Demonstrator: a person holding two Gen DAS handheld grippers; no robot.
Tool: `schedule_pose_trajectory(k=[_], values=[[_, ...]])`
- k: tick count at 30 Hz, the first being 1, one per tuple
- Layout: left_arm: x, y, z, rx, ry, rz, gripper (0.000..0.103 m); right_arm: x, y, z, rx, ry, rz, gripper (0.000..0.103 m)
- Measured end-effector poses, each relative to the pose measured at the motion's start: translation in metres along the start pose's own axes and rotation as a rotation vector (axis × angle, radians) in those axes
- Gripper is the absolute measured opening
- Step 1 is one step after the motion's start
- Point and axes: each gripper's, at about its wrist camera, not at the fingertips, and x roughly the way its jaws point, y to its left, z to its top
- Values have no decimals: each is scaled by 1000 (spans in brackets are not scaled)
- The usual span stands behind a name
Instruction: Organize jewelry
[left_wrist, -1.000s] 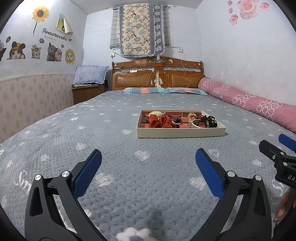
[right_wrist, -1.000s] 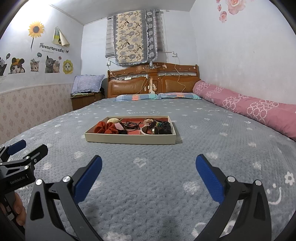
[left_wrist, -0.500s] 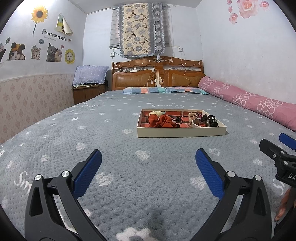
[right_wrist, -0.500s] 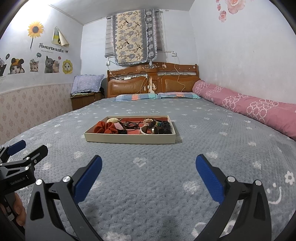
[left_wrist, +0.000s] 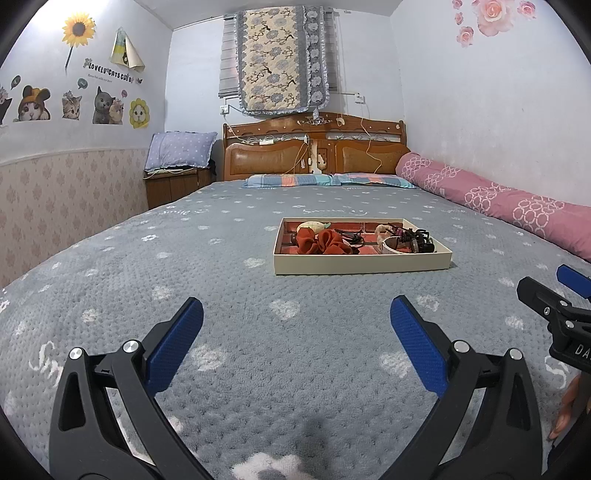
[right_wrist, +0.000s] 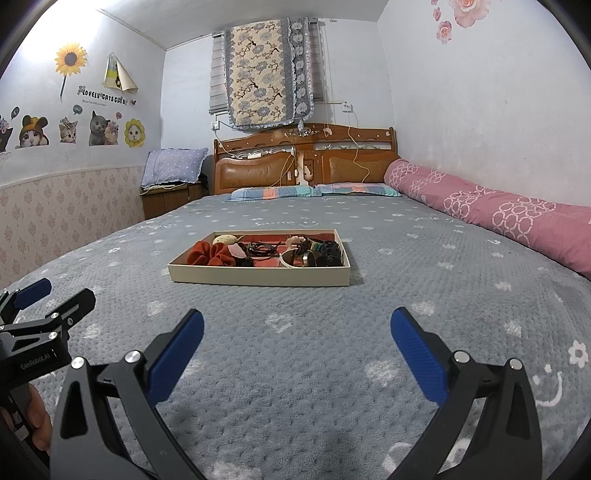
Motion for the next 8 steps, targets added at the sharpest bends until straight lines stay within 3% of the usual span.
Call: schedule_pose_trajectory(k=[8], values=[[2,-2,0,7,17,12,98,0,0,0,1,1,0,99]])
